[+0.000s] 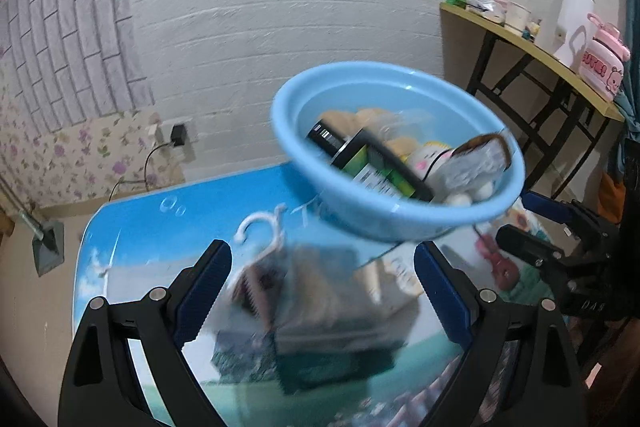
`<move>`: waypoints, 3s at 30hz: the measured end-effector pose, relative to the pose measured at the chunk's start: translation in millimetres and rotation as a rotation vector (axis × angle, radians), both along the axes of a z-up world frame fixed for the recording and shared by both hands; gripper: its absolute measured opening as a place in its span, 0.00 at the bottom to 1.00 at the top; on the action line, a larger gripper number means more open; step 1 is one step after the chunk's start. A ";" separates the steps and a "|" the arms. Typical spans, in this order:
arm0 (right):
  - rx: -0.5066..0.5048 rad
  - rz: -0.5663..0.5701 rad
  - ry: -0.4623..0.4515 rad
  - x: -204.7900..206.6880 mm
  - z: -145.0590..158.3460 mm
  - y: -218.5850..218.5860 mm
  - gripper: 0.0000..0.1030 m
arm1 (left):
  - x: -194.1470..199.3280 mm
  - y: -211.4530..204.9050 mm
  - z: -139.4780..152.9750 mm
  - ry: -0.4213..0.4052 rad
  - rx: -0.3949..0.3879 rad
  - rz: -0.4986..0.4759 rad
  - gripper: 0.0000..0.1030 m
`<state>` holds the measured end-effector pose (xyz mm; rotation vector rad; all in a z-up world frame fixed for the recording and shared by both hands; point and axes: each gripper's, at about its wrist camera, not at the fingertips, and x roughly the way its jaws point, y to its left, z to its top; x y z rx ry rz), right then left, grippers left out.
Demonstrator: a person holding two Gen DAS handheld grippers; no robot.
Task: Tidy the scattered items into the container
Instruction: 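Open both tools to drop the bottle and floss-pick box into the basin, then move the right tool to the 'face' tissue pack and close on it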
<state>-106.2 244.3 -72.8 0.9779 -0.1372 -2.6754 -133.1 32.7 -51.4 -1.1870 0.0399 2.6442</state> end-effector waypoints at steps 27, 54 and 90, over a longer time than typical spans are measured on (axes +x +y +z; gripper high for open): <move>0.024 0.070 -0.128 5.3 -25.3 -43.1 0.84 | 36.1 -92.2 -62.2 -0.147 -0.014 0.206 0.90; 0.036 0.130 -0.221 -20.9 -48.4 -89.3 0.84 | 15.3 -28.9 -61.7 -0.153 0.169 -0.019 0.90; 0.021 0.113 -0.202 4.1 -43.2 -65.2 0.60 | 19.3 -7.6 -63.7 -0.151 0.065 -0.116 0.09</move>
